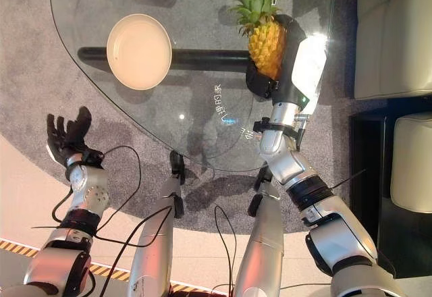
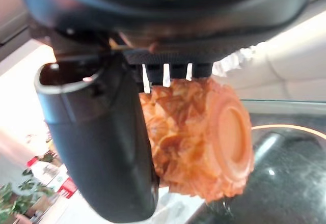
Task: Pick up the fruit to the plate
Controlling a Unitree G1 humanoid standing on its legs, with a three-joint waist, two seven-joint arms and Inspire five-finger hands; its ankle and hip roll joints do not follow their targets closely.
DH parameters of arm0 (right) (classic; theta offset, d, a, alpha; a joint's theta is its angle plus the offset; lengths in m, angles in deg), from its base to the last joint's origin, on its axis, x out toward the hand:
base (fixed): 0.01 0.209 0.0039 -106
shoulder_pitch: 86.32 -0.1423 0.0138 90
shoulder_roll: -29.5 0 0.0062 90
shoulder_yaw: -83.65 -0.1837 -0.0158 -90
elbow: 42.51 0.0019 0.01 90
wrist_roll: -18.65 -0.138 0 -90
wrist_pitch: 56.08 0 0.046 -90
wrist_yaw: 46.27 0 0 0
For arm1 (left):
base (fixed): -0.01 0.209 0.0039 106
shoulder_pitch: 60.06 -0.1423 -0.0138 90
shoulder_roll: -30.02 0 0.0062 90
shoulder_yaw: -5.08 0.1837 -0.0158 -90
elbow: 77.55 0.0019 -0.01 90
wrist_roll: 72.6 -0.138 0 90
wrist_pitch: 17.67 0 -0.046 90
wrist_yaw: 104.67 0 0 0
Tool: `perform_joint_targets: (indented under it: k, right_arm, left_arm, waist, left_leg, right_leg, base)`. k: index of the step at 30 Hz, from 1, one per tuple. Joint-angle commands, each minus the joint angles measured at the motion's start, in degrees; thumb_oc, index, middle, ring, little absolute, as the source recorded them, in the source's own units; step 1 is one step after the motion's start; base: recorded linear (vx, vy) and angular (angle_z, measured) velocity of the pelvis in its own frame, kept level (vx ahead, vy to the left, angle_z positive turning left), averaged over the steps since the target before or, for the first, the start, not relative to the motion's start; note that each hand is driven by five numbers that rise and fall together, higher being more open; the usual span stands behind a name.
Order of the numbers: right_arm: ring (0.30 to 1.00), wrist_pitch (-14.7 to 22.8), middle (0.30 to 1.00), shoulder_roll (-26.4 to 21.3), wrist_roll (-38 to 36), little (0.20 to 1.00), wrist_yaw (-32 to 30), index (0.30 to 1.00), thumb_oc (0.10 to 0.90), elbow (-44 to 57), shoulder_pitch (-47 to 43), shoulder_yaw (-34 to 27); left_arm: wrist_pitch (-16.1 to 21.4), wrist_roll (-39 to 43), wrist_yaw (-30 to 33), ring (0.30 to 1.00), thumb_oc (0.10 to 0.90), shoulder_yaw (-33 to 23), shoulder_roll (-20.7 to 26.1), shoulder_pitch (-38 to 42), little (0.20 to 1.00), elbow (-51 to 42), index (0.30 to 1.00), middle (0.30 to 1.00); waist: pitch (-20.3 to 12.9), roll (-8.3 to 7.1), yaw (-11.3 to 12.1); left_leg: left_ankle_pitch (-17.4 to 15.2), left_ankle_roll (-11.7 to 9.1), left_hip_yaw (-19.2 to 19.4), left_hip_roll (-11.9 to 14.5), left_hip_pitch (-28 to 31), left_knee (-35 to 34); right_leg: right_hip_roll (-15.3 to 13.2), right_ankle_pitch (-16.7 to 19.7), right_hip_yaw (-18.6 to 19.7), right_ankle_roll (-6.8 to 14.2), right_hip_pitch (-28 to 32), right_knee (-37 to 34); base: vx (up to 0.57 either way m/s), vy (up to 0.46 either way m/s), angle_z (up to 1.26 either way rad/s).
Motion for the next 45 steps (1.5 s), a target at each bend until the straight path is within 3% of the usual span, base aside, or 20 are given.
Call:
perform_joint_targets:
  k: [1, 4, 12, 33, 45]
  right_arm:
    - [0.300, 7.2, 0.300, -2.6, 7.3, 0.200, -2.2, 0.300, 0.100, 9.5, -2.8, -3.3]
    - [0.300, 7.7, 0.300, -2.3, 9.4, 0.200, -1.8, 0.300, 0.100, 11.1, -2.4, -4.3]
    - [0.300, 9.1, 0.300, -2.3, 11.9, 0.200, 0.2, 0.300, 0.100, 13.7, -2.4, -6.0]
    - [0.300, 11.5, 0.300, -3.0, 12.1, 0.200, 6.1, 0.300, 0.100, 19.0, -4.6, -3.1]
    - [0.300, 11.4, 0.300, -2.7, 10.7, 0.200, 7.3, 0.300, 0.100, 20.6, -7.0, -0.2]
  left_arm:
    - [6.3, -6.3, 0.7, 0.900, 0.800, -2.3, 6.1, 1.6, 0.900, -5.0, 0.900, 0.900]
    - [5.9, -8.0, -1.4, 0.900, 0.800, -1.8, 5.0, 1.7, 0.900, -9.0, 0.900, 0.900]
    - [0.4, -7.7, -8.0, 0.900, 0.800, 0.2, 4.4, 1.8, 0.900, -18.3, 0.900, 0.900]
    - [-15.3, 6.4, -23.6, 0.900, 0.800, 7.9, 4.5, 5.0, 0.900, -26.9, 0.900, 0.900]
    - [-17.7, 11.1, -27.4, 0.900, 0.800, 11.0, 3.9, 7.2, 0.900, -28.0, 0.900, 0.900]
  waist:
    - [-1.3, -0.52, -0.5]
    - [-1.3, -0.72, -0.4]
    - [-1.3, -1.12, -0.4]
    - [-1.3, -1.06, -1.3]
    - [-1.3, -0.90, -1.6]
  left_leg:
    - [-3.5, -1.1, -2.8, 0.7, -2.1, 5.8]
    - [-3.7, -1.2, -2.9, 0.8, -2.4, 5.9]
    - [-3.9, -1.2, -3.0, 1.0, -3.1, 6.0]
    - [-3.2, -1.1, -1.8, 1.2, -2.4, 4.7]
    - [-3.0, -1.0, -1.3, 1.1, -2.1, 4.4]
  right_leg:
    - [-0.7, 2.0, -0.3, 1.9, 1.8, -3.6]
    - [-0.7, 2.2, -0.5, 2.0, 1.8, -3.9]
    - [-0.8, 2.6, -0.8, 2.3, 1.6, -4.4]
    - [-1.0, 4.2, -1.1, 3.1, 2.8, -7.1]
    - [-1.3, 4.7, -1.1, 3.2, 3.2, -7.9]
  base:
    - [0.00, 0.000, 0.00]
    - [0.00, -0.028, 0.00]
    - [0.00, -0.009, 0.00]
    - [0.00, 0.000, 0.00]
    - [0.00, 0.000, 0.00]
